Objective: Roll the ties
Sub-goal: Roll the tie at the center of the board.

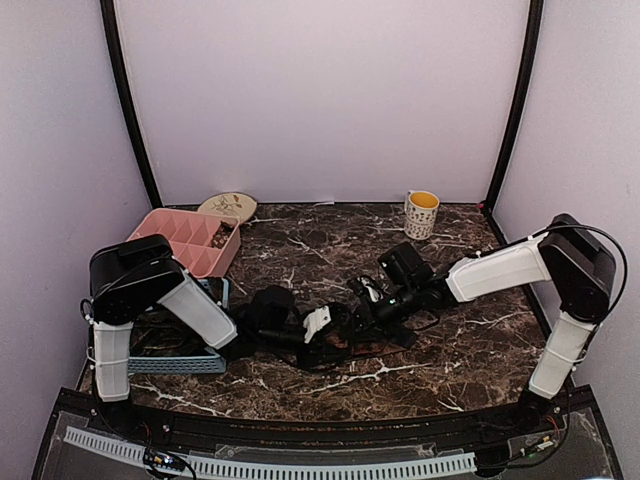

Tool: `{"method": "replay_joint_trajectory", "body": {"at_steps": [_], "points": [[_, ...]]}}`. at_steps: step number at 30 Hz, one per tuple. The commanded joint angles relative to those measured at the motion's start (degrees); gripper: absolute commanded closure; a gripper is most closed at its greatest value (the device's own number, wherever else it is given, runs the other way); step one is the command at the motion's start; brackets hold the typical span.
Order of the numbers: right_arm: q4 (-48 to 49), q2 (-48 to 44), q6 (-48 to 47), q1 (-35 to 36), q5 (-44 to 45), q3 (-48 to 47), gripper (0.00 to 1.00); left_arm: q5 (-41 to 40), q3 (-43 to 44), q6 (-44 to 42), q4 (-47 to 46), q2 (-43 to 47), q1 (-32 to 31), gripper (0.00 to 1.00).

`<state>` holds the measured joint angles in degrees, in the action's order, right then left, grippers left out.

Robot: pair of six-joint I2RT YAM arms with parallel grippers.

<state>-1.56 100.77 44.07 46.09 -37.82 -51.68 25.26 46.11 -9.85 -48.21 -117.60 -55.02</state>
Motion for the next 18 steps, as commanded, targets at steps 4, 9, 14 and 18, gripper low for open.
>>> {"method": "replay_joint_trajectory", "body": {"at_steps": [4,9,14,18], "points": [[1.15,3.82,-1.94,-0.72,0.84,4.67,1.00,1.55,0.85,0.26,7.69,-0.48,0.59,0.52],[1.52,2.71,-2.88,-2.70,1.41,7.27,1.00,3.20,1.81,0.93,6.45,0.17,0.62,0.40],[0.77,1.14,-3.91,-4.16,2.20,9.32,1.00,4.17,1.52,4.47,0.96,0.05,0.58,0.34],[-0.14,-0.04,-4.71,-5.23,2.96,11.03,1.00,4.22,0.84,7.21,-4.07,-0.45,0.24,0.28]]}}
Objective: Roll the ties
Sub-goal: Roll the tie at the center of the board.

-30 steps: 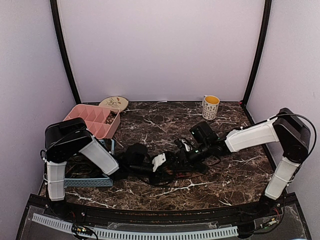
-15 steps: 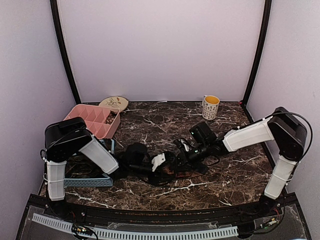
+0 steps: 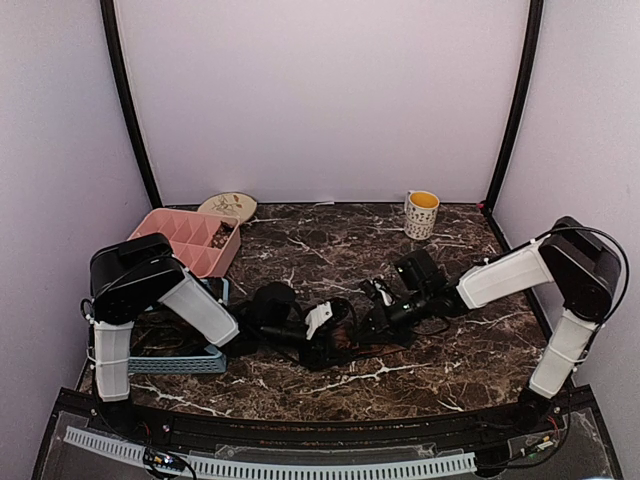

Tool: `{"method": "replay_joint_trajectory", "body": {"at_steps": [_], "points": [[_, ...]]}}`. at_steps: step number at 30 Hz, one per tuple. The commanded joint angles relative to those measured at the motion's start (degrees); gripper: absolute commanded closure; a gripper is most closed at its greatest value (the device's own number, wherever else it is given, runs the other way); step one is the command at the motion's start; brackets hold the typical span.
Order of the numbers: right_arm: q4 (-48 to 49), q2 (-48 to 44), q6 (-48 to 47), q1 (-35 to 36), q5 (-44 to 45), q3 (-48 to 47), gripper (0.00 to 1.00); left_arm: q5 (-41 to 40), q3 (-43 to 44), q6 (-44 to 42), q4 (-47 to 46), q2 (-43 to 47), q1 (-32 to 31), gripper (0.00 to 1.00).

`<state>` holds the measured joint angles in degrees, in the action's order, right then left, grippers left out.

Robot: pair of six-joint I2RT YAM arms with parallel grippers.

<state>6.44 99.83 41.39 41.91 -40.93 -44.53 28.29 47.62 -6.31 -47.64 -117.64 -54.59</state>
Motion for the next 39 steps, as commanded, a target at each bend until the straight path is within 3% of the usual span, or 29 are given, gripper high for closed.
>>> {"method": "replay_joint_trajectory", "body": {"at_steps": [1,11,19,23,27,30,34,39], "points": [[-8.45,0.55,-2.21,-1.35,6.27,4.41,1.00,0.92,-0.48,3.93,-5.37,-0.55,-0.31,0.27],[-11.45,-0.30,-4.25,-3.17,10.19,6.52,1.00,-0.20,2.08,7.26,-10.65,-4.52,-1.56,0.22],[-10.35,2.90,-3.70,-3.15,9.84,4.89,1.00,0.93,4.52,7.27,-10.68,-5.95,-1.83,0.24],[-9.69,2.56,-3.21,-3.07,9.37,4.97,1.00,1.74,6.53,8.61,-11.09,-8.43,-1.84,0.34],[-9.42,0.97,-3.07,-3.11,7.57,4.91,1.00,0.91,5.02,6.94,-9.64,-8.20,-1.63,0.54],[-8.89,-2.84,-2.76,-3.46,6.23,5.09,0.89,1.49,2.25,5.28,-7.59,-6.47,-0.85,0.69],[-3.36,-8.00,0.65,-4.33,3.07,6.36,0.75,2.18,0.01,2.75,-5.21,-4.83,-0.61,0.75],[-1.12,-6.98,1.85,-4.29,3.19,5.87,0.78,2.83,-0.25,2.26,-4.92,-4.79,-0.61,0.75]]}}
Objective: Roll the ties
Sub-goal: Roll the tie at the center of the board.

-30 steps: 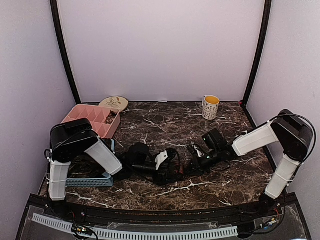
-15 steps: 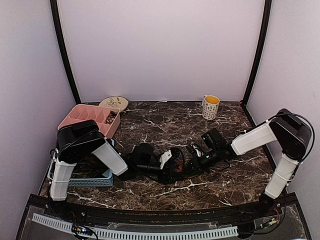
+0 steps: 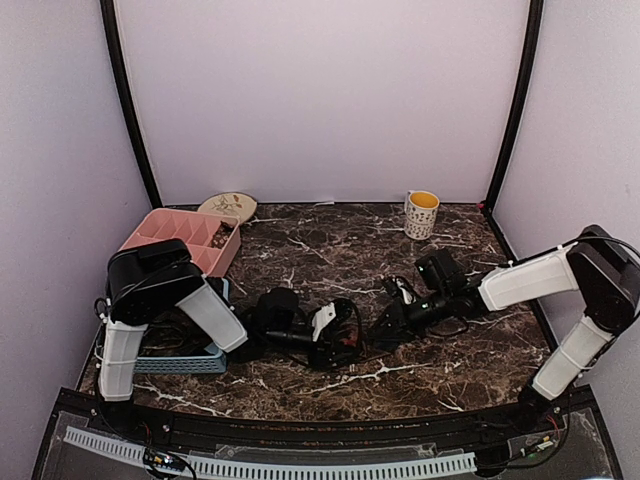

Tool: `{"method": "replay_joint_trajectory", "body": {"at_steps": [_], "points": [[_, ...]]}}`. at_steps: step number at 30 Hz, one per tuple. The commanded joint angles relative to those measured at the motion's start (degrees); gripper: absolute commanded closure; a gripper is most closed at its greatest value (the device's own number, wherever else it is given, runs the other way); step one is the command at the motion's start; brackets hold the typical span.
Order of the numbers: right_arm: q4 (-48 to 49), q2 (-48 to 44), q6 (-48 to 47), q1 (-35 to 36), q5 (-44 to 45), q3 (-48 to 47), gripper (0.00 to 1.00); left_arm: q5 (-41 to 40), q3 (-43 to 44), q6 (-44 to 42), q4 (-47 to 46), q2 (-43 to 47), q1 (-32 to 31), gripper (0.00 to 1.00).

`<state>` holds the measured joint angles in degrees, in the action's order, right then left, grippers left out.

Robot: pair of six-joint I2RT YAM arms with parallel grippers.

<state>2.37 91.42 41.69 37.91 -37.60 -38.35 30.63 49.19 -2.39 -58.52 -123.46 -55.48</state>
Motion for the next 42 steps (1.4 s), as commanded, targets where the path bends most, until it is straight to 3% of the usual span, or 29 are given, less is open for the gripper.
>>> {"method": "replay_joint_trajectory", "body": {"at_steps": [1,7,14,19,26,42], "points": [[2.57,2.91,1.19,-0.18,0.05,-0.41,0.81,0.35,-1.75,-1.45,5.90,1.21,0.29,0.75],[1.16,8.25,0.61,-0.12,1.47,1.16,0.88,-1.64,-2.03,0.57,5.33,3.62,0.29,0.74],[3.15,8.79,2.82,-0.16,1.05,4.78,0.87,-8.65,-3.95,-1.91,9.28,7.17,0.24,0.73],[1.79,6.70,2.13,-0.16,1.59,1.85,0.83,-11.43,-4.23,-5.17,12.80,5.33,-0.97,0.72],[3.36,1.64,3.59,2.99,-1.68,-3.86,0.57,-12.70,-3.08,-7.00,16.08,4.19,-2.35,0.70],[-3.58,9.28,1.27,6.83,1.48,-8.43,0.58,-11.65,-2.54,-7.02,17.10,3.84,-2.35,0.68]]}}
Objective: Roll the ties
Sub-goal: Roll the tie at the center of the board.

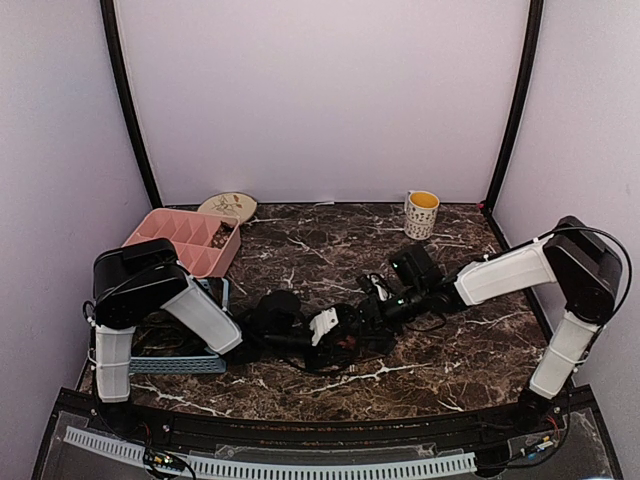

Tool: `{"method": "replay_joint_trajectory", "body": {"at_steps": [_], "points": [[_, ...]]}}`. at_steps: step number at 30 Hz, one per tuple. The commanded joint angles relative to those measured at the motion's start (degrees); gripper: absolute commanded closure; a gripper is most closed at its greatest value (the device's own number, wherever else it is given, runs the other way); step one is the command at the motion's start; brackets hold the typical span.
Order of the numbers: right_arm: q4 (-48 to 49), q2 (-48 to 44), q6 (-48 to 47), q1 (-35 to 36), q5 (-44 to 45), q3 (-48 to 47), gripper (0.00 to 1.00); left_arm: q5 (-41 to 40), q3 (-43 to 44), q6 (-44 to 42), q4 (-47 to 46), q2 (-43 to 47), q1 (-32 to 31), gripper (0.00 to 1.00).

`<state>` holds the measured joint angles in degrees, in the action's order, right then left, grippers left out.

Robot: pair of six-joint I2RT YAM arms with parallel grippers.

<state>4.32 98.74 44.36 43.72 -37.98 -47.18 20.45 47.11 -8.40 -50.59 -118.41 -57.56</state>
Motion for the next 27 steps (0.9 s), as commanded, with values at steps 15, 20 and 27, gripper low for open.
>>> {"method": "replay_joint_trajectory", "body": {"at_steps": [15,20,27], "points": [[-4.49,-1.11,0.09,1.17,1.14,4.57,0.56,-1.51,0.35,-1.03,10.40,-1.34,-0.25,0.68],[0.26,-3.99,4.52,1.37,-0.38,6.84,0.54,-1.51,0.16,-0.98,9.93,-1.32,-0.27,0.67],[4.65,-3.01,7.34,1.83,-1.69,6.65,0.51,-1.22,-0.17,-0.42,9.31,-1.55,-0.27,0.67]]}}
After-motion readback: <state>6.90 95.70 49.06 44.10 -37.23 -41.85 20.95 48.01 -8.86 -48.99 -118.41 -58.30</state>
